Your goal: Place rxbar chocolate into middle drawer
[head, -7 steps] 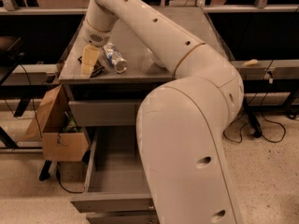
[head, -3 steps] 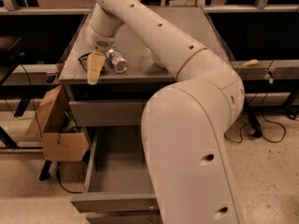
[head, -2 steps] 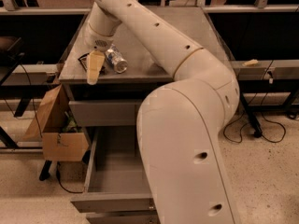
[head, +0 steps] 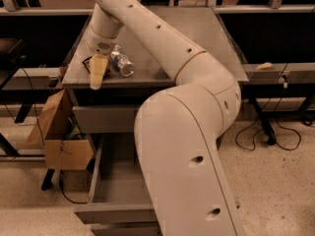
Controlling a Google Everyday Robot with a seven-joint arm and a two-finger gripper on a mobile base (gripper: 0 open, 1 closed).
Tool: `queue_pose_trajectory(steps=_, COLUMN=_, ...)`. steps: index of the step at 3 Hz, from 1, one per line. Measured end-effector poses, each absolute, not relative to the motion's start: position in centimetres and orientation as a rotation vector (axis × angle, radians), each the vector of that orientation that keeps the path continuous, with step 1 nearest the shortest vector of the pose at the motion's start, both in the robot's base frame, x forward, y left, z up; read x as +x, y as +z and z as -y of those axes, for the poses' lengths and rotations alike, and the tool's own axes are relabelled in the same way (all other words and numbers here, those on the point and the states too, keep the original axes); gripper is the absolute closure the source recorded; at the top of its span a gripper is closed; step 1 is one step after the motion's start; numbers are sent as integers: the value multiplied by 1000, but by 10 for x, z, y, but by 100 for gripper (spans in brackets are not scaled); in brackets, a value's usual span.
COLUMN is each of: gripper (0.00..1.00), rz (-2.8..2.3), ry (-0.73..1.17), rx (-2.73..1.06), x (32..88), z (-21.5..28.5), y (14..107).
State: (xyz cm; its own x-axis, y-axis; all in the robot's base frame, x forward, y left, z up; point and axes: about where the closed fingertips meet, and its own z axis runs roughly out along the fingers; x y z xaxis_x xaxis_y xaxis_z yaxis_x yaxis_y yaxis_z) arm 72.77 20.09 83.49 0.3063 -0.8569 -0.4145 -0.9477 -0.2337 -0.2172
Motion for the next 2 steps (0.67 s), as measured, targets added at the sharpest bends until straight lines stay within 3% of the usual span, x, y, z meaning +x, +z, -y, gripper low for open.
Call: queue_pose_trajectory(steps=2, gripper=0, rz=-1594, ry=309, rx=-2129, x=740, z=-210, y=823)
